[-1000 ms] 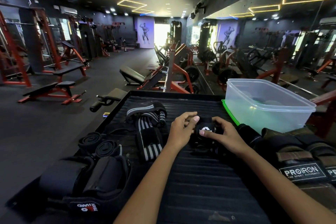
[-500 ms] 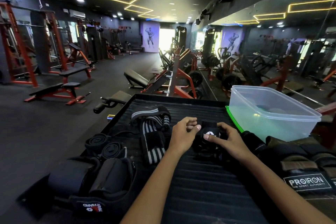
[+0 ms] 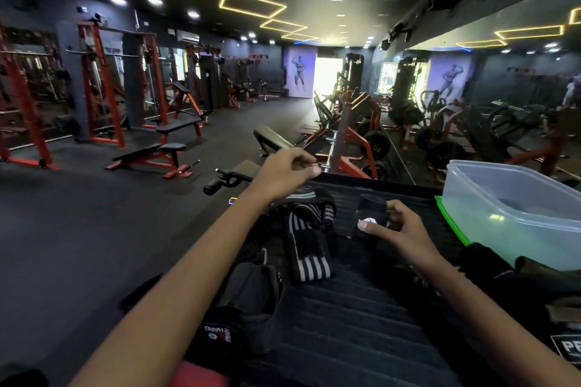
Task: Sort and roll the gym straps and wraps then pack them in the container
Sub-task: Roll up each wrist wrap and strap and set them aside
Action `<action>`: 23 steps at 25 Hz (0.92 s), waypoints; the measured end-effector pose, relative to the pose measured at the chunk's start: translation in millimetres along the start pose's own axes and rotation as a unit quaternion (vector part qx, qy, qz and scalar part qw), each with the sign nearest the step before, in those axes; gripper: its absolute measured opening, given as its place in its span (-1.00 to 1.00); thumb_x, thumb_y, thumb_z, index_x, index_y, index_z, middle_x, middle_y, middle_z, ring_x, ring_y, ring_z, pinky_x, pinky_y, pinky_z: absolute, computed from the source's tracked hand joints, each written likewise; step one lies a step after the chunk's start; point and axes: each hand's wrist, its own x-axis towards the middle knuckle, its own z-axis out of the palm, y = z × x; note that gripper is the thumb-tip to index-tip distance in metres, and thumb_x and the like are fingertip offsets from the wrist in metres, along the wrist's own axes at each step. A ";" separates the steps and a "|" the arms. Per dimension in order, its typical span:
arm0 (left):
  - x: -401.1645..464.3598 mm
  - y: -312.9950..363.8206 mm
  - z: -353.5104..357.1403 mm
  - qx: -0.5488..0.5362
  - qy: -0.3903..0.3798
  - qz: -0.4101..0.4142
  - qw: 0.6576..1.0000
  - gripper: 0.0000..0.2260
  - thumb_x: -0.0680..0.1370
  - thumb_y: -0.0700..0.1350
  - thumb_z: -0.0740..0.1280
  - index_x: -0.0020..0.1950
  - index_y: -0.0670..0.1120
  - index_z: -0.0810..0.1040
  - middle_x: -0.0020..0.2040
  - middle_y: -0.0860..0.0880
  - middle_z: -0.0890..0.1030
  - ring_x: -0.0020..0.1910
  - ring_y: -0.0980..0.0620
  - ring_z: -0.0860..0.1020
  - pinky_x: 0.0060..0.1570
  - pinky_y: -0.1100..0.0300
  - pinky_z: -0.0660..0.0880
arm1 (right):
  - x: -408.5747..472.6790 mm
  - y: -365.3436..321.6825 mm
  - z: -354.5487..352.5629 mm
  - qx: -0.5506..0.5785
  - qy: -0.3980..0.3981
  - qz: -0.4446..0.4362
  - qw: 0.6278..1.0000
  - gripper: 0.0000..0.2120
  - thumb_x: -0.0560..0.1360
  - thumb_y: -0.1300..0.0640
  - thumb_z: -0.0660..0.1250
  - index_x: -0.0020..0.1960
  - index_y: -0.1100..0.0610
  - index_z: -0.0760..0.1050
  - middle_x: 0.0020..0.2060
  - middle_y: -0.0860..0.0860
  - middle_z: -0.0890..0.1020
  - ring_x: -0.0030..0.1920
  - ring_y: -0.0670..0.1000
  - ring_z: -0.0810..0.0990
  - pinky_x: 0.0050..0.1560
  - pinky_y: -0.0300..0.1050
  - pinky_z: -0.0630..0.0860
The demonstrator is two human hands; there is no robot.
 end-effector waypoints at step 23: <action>-84.3 -100.7 -50.9 0.162 -0.067 -0.069 0.982 -0.74 0.66 -0.12 0.15 0.10 -0.24 0.56 0.03 -0.15 0.62 0.06 -0.07 0.54 0.01 0.17 0.37 | 24.9 14.9 153.0 -0.133 -0.119 -0.048 0.983 -0.56 0.26 -0.01 0.58 -0.01 0.07 0.43 -0.07 -0.08 0.65 0.00 -0.03 0.61 0.04 -0.06 0.51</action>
